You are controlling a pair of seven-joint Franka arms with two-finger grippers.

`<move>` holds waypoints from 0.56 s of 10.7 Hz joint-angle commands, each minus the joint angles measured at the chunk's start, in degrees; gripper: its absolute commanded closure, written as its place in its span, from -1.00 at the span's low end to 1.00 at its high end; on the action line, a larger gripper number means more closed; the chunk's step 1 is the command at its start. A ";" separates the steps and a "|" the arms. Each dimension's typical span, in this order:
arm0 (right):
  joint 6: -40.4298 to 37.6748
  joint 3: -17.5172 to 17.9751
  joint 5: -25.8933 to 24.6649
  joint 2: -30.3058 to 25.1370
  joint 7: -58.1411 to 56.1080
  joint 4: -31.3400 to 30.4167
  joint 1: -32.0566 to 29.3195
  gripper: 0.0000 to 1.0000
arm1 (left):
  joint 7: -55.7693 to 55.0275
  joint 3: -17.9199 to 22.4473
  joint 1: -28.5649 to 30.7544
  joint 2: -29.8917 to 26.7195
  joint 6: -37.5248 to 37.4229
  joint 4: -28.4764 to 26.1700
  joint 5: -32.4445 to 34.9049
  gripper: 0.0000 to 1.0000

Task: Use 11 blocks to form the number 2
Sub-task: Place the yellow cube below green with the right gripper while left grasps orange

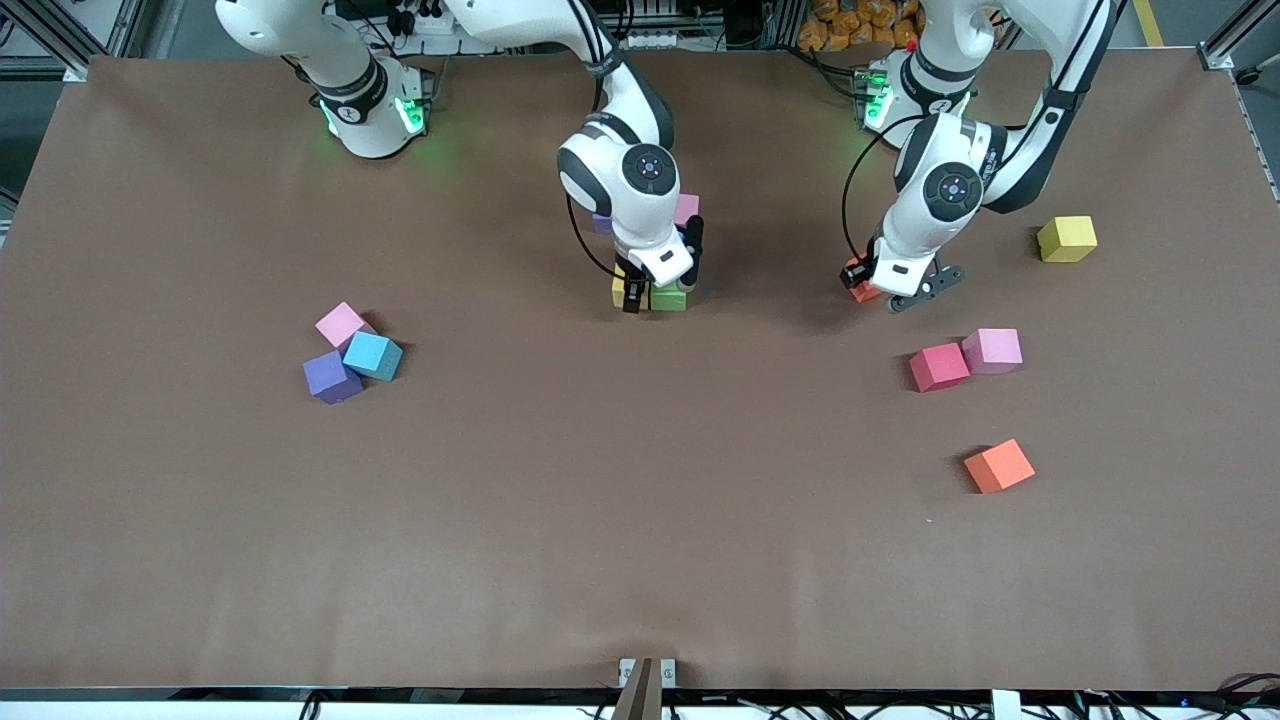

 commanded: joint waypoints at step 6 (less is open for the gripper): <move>-4.20 -0.65 -1.04 -3.90 -1.99 1.52 -2.57 -1.00 | -0.09 -4.73 0.09 -1.14 -6.47 11.26 -1.21 0.09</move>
